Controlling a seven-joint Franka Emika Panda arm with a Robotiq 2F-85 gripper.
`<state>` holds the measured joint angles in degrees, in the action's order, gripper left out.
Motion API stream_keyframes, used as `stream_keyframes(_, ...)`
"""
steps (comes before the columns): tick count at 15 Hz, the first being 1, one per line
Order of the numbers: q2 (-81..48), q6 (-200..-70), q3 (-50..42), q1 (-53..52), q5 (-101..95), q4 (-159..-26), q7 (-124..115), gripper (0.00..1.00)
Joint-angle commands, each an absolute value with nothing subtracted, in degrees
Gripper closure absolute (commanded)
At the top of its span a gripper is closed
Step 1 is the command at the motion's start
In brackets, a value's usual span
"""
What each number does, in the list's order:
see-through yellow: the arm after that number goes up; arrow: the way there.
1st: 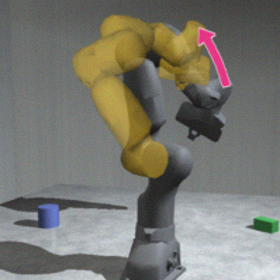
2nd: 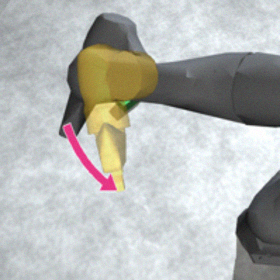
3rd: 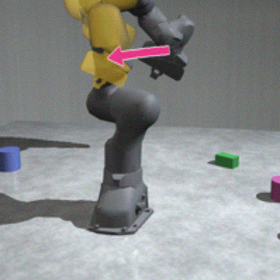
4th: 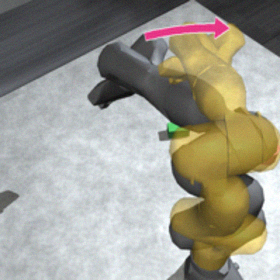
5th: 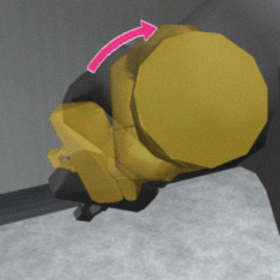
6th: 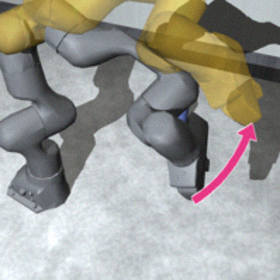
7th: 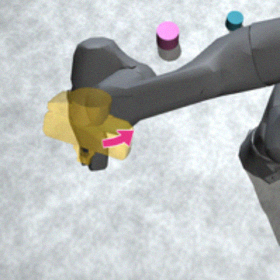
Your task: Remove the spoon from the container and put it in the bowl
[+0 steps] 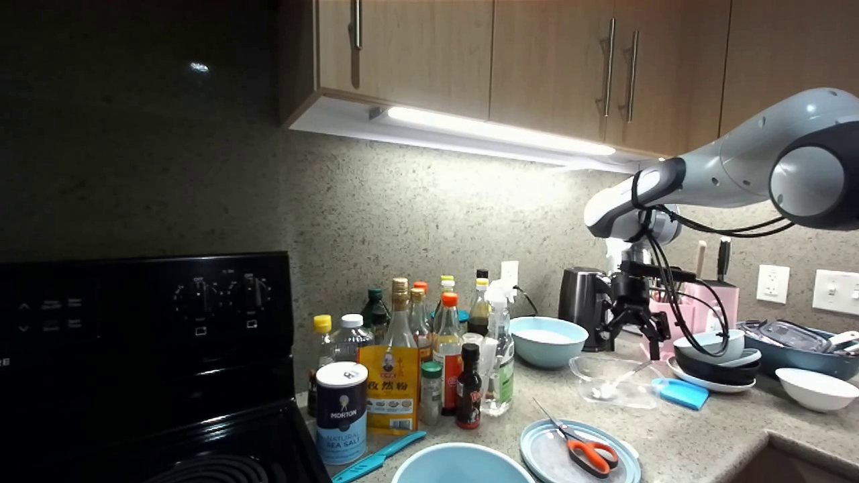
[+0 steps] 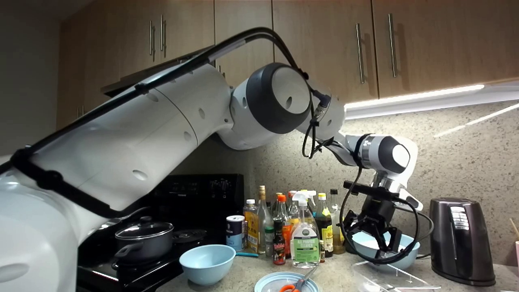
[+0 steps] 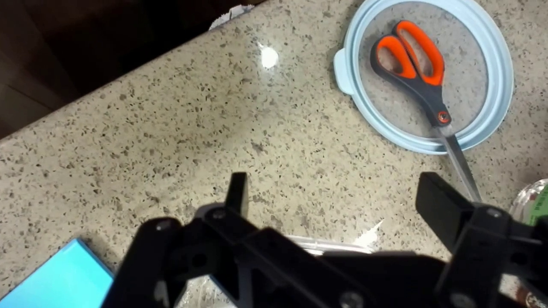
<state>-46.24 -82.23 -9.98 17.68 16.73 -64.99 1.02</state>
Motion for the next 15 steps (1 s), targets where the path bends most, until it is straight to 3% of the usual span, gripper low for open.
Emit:
stream_keyframes(1, -46.9, -87.4, -10.3, 18.1, 21.4, -65.0, -7.2, 0.00)
stream_keyframes(8, -46.6, -101.7, -12.0, 17.4, 26.4, -68.7, -21.9, 0.00)
stream_keyframes(12, -48.4, -100.3, -12.0, 17.7, 24.9, -66.0, -23.1, 0.00)
stream_keyframes(15, -45.8, -103.3, -15.8, 15.5, 22.0, -71.0, -30.1, 0.00)
